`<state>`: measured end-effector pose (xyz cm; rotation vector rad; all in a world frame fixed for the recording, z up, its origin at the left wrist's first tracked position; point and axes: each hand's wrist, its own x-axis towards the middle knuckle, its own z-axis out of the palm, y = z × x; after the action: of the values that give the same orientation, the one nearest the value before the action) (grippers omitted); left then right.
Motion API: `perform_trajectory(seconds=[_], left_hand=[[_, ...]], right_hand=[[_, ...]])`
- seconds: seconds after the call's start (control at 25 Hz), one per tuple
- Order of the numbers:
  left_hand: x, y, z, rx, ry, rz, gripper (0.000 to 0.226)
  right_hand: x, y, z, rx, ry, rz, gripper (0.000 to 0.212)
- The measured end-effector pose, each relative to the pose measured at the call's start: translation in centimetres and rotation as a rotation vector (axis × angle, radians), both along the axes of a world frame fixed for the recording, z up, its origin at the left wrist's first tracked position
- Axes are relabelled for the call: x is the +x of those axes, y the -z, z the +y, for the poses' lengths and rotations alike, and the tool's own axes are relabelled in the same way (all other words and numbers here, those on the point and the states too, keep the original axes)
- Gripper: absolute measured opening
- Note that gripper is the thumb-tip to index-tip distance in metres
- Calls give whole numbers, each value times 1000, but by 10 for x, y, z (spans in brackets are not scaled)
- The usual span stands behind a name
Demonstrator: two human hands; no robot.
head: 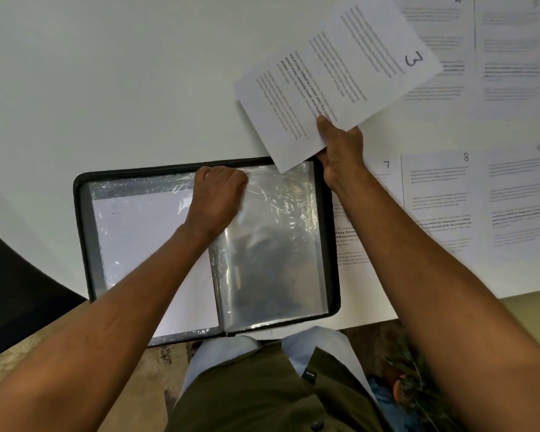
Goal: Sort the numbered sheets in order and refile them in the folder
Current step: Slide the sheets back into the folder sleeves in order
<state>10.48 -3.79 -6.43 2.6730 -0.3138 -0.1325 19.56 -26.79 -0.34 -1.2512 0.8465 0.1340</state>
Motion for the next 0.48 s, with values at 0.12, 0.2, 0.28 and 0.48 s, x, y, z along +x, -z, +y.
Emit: perform_trajectory(seconds=[0.12,0.2,0.28,0.48], left_hand=[[1,1,-1,9,-17,7,11],[2,1,-2,11,-17,4,11],[2,-1,-2,-3,-12,-6,10],[8,-3,-3,-5,-12,10,11]], right_hand=[[6,11,11,-63,-79,-8,31],[7,19,16,-107,-156,-19,32],[6,22,18,-119,-264,-33,35],[4,20,8,-65,-491,-79,43]])
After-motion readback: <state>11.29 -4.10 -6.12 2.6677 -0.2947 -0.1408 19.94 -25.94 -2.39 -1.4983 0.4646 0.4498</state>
